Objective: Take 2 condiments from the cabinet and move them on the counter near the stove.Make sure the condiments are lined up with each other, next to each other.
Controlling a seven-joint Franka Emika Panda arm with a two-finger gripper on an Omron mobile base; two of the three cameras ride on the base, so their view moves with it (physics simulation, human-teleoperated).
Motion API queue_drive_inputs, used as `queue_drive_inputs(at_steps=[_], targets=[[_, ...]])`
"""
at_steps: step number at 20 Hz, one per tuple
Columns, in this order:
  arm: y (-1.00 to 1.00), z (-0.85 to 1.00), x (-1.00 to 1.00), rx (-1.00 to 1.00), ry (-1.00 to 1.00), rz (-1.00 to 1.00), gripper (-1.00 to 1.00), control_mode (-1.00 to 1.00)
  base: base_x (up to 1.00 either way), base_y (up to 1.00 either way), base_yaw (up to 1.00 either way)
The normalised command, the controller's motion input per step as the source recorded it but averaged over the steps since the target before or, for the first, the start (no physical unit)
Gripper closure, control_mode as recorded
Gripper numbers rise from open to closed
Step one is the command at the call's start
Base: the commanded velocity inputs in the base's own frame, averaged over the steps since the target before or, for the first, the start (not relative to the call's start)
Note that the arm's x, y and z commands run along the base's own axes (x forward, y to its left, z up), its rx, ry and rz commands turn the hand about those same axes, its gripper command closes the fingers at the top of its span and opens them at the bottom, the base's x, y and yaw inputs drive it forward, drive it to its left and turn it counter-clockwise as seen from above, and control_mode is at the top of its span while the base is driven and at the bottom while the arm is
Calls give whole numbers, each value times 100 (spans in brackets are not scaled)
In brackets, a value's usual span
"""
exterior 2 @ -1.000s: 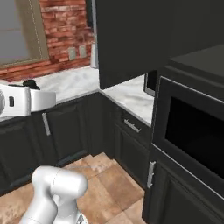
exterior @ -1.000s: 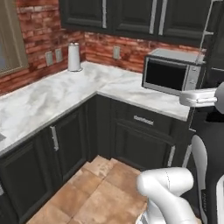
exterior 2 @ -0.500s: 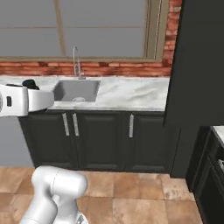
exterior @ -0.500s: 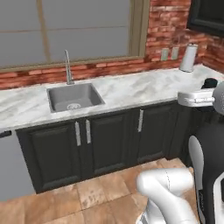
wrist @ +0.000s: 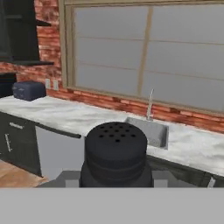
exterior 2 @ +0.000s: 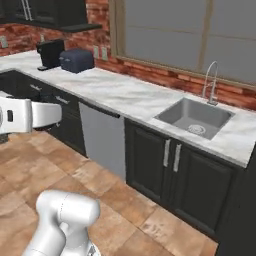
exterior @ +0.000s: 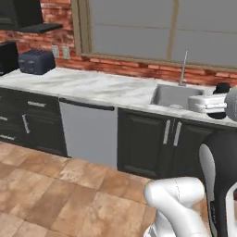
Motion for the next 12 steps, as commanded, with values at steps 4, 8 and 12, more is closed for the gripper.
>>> queue_drive_inputs(at_steps=[4,8,12], targets=[[0,0,0,0,0,0,100,100,1,4,100],[0,0,0,0,0,0,100,100,34,0,100],[0,0,0,0,0,0,100,100,66,0,92]])
